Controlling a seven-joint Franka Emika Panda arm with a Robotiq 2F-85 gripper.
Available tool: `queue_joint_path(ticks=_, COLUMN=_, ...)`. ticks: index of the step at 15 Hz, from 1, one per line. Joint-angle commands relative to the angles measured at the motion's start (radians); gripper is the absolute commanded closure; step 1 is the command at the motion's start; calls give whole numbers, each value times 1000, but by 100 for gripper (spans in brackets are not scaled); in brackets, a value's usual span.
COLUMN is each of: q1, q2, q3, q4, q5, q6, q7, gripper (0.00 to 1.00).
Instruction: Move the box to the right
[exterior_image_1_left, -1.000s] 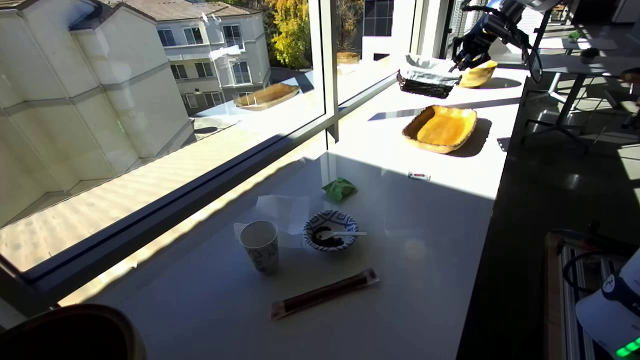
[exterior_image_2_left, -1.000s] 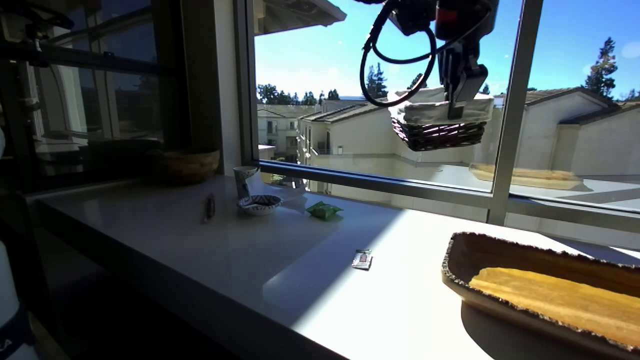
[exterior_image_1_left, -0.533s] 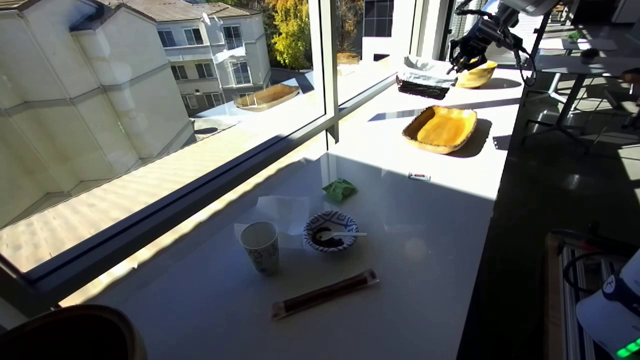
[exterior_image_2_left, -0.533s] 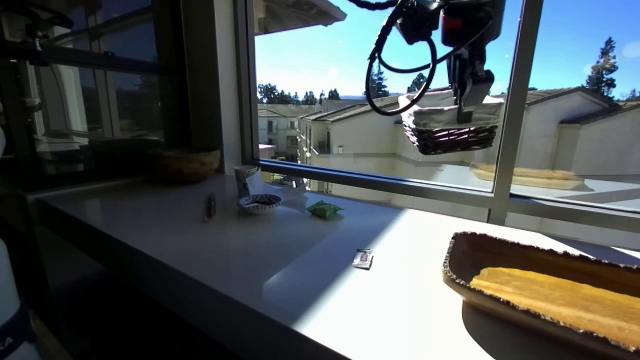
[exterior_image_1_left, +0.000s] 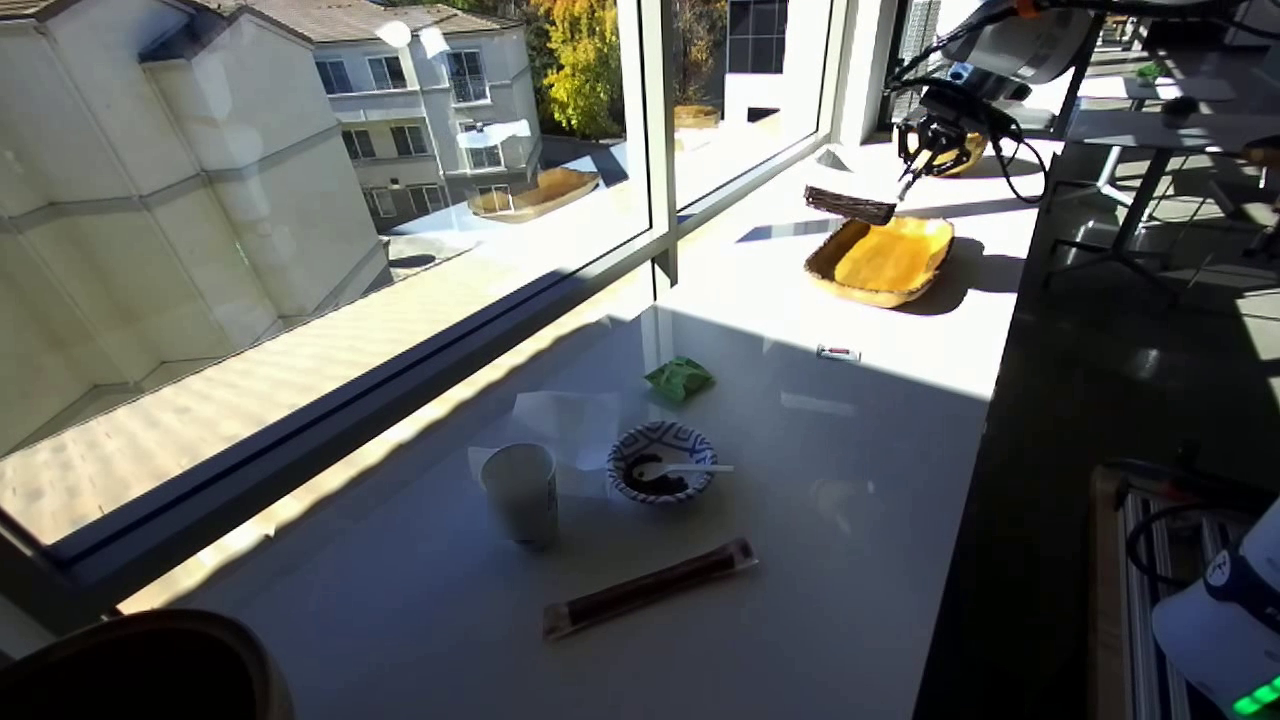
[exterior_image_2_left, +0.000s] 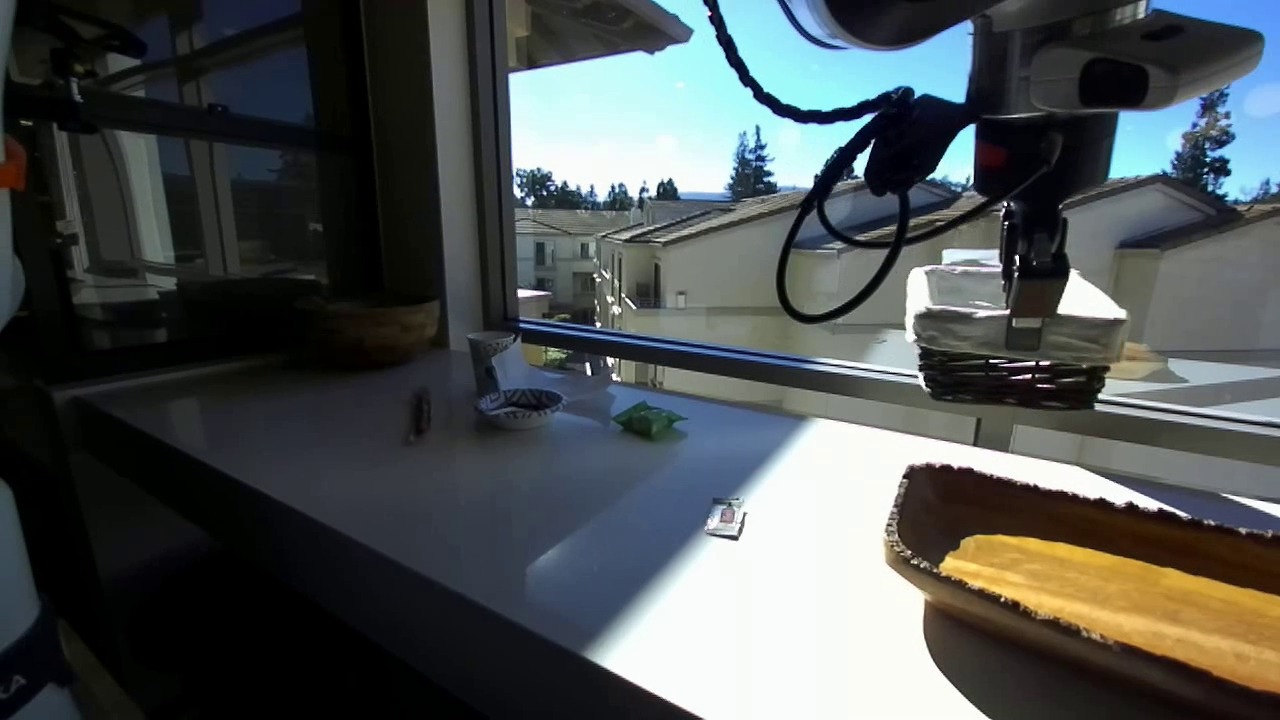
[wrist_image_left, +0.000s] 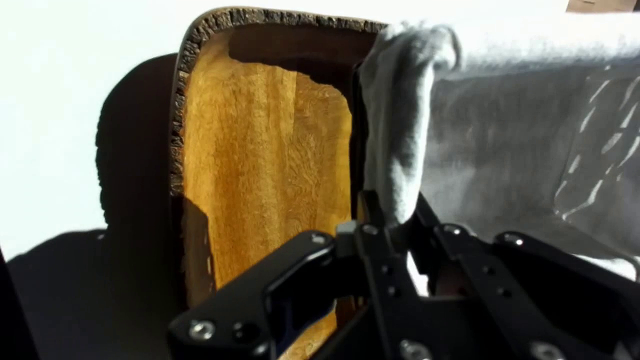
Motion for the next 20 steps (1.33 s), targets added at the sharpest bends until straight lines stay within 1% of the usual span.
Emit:
queue_joint_path(ticks=1, q1=-55, q2=82, q3=0, q4=63, q5=39, q6=-15, q7=35, gripper=96)
queue_joint_path(ticks=4, q1=-109, q2=137, q3=13, q4=96, q5=81, q6=-34, q7=12, gripper=96)
queue_joint_path(ticks=8, q1=-161, q2=195, q3=63, q4=124, q5=121, q6=-23, q7=-51, gripper=96)
queue_joint_path(ticks=11, q1=-170, q2=227, q3=80, q4=138, q5=90, q6=-33, q7=-49, gripper=96)
queue_joint_path(ticks=14, q1=-167, q2=256, q3=76, q4=146, q5=56, q6=-34, q7=-24, gripper=96)
queue_joint_path(ticks=20, q1=-169, q2=295, q3=79, q4=144, q5=50, q6=-12, q7=-9, gripper=96)
